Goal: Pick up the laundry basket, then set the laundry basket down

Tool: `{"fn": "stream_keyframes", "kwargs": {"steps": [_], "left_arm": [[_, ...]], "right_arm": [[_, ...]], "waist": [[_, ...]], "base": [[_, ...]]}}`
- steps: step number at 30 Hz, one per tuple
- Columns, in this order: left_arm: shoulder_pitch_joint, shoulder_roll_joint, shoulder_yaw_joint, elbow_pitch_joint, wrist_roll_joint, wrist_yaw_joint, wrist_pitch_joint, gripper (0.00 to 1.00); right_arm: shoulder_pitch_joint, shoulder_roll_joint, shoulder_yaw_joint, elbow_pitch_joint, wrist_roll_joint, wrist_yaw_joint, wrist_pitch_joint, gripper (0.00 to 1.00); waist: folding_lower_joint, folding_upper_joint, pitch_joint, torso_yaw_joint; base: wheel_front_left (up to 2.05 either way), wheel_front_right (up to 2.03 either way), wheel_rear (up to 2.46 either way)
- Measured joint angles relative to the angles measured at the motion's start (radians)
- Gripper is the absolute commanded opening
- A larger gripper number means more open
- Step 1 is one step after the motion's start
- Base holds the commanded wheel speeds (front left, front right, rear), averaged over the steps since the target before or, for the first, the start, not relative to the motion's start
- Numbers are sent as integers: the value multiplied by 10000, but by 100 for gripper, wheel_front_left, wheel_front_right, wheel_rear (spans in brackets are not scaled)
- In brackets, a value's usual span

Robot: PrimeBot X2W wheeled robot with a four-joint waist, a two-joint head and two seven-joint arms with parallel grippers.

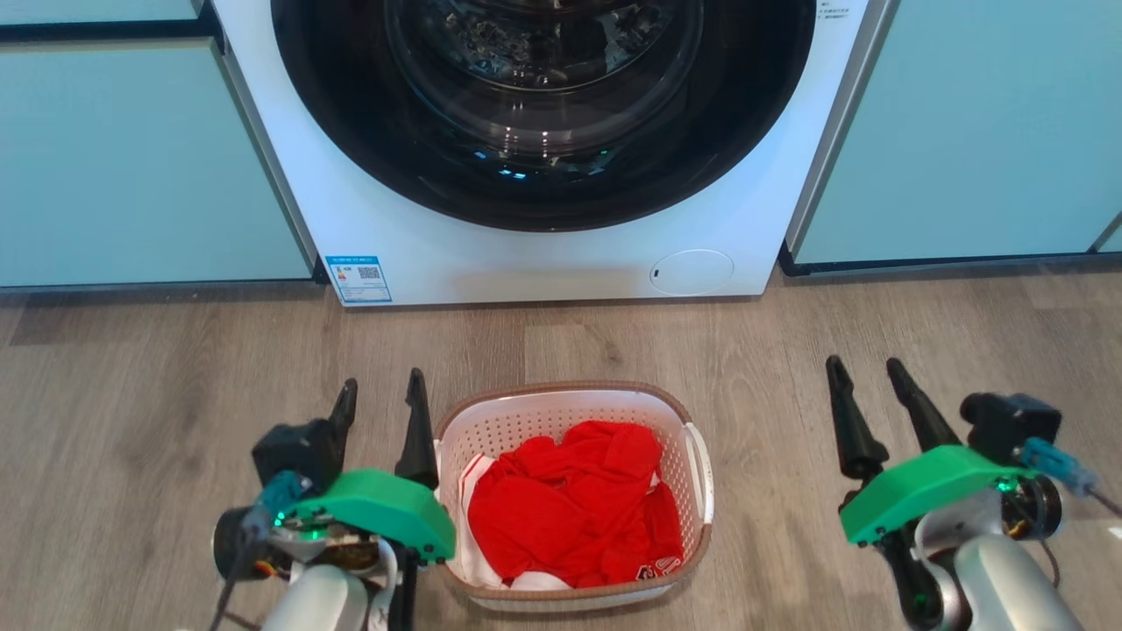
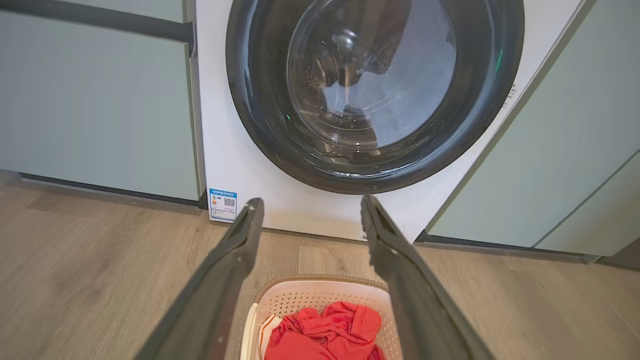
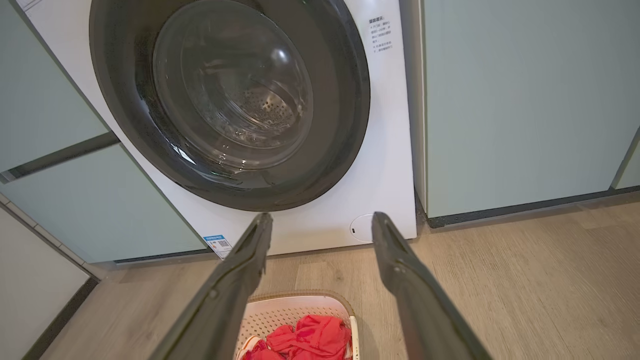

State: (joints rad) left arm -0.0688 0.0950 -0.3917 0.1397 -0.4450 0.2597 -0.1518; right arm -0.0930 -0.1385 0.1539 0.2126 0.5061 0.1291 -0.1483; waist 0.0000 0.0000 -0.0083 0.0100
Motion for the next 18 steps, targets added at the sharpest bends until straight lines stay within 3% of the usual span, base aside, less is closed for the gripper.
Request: {"fn": "stream_keyframes", "kwargs": {"steps": [8,13,18], "left_arm": [[-207,35,-424,-151,652,102,-186,100],[-205,-36,-171,-654,1101,360,-345,100],[-179,-209,157,-861,1300,221,-520,100]], "right_arm": [[-33,-140,401,-84,-541,0,-255,100],[-33,-253,407,-332,-940,0,-320,100],[-29,-232,430,-765,-997,0,-485,100]], "waist": [[0,0,-11,-9],[0,0,14,-9],[0,0,41,-9]], "base": [[0,0,0],[0,0,0],[0,0,0]]}}
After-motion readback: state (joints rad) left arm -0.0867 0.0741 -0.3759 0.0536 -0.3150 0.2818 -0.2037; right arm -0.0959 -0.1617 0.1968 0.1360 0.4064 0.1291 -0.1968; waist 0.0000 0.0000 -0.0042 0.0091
